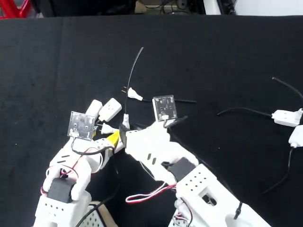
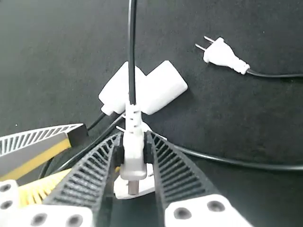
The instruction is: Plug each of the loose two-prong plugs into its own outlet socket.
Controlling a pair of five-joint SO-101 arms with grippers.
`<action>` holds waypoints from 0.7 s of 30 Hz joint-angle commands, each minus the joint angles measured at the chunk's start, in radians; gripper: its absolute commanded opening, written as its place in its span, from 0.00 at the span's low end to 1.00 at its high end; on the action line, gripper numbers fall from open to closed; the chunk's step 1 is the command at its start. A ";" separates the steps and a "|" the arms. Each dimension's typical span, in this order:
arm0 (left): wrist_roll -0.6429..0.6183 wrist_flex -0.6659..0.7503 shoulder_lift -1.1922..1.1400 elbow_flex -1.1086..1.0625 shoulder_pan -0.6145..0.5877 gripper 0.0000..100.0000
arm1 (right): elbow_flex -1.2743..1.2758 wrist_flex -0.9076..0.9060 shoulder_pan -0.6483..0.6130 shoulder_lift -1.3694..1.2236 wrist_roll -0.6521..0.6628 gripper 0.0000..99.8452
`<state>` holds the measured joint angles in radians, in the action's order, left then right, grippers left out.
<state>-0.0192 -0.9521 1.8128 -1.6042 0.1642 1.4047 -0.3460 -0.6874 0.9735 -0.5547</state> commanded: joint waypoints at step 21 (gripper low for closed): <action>0.002 -0.146 0.009 0.044 0.073 0.27 | 0.010 0.140 -0.064 0.033 -0.018 0.01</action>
<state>0.0238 -1.0948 1.8128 -1.6118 0.1964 1.4078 -0.2708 -0.7396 0.9766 -0.5762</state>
